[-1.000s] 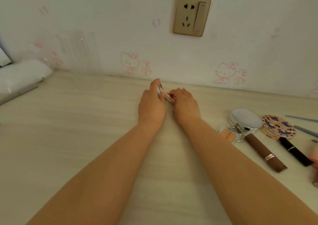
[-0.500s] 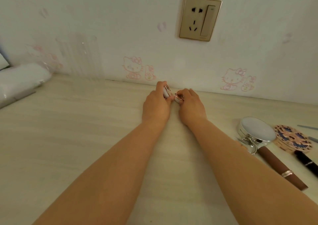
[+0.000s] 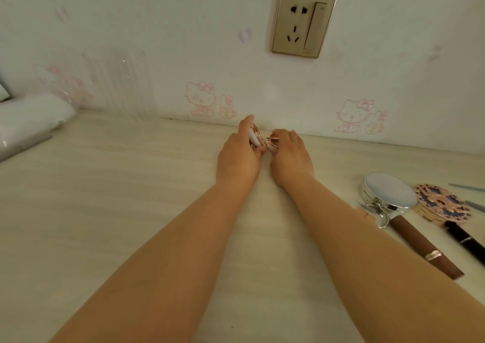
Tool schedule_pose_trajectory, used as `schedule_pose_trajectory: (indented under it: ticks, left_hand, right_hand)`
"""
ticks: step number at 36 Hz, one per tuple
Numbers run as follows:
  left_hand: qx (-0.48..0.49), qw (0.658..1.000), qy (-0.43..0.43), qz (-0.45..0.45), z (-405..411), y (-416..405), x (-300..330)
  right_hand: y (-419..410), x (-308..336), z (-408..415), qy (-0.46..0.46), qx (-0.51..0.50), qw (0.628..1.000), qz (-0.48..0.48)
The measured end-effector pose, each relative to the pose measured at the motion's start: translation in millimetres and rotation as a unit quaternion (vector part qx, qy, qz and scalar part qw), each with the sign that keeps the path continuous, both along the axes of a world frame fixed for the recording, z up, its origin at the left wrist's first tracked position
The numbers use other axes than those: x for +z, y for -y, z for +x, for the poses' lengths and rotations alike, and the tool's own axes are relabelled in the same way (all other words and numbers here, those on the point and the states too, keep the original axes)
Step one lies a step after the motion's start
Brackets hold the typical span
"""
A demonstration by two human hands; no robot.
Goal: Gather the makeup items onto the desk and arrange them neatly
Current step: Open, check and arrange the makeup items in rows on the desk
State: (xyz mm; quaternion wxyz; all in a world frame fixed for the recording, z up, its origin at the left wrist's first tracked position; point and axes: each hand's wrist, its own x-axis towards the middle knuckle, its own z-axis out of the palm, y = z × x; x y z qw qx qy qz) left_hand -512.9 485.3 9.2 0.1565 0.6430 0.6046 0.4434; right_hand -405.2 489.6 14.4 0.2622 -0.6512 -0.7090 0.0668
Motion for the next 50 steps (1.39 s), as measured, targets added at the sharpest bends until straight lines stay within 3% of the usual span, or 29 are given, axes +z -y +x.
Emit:
schedule_pose_trajectory:
  ticks: [9, 15, 19, 27, 33, 41, 50]
  left_hand:
    - [0.063, 0.995, 0.044, -0.060, 3, 37, 12]
    - [0.053, 0.996, 0.043, -0.059, 22, 83, 14]
    - [0.004, 0.998, 0.027, -0.064, 40, 117, 11]
    - [-0.042, 0.997, 0.007, -0.066, 61, 160, 9]
    - [-0.043, 0.997, -0.027, -0.055, 75, 164, 9]
    - [-0.040, 0.987, -0.153, -0.013, 107, 151, 12]
    - [-0.142, 0.953, -0.261, -0.055, 149, 114, 32]
  right_hand:
    - [41, 10, 4, 0.043, 0.017, 0.997, 0.055]
    - [90, 12, 23, 0.053, 0.038, 0.992, 0.107]
    - [128, 12, 44, 0.019, 0.004, 0.985, 0.169]
    - [182, 9, 94, -0.059, -0.070, 0.976, 0.197]
    - [200, 4, 119, -0.091, -0.119, 0.981, 0.121]
    - [202, 3, 121, -0.066, -0.172, 0.978, 0.097]
    - [197, 5, 124, 0.002, -0.211, 0.977, 0.043]
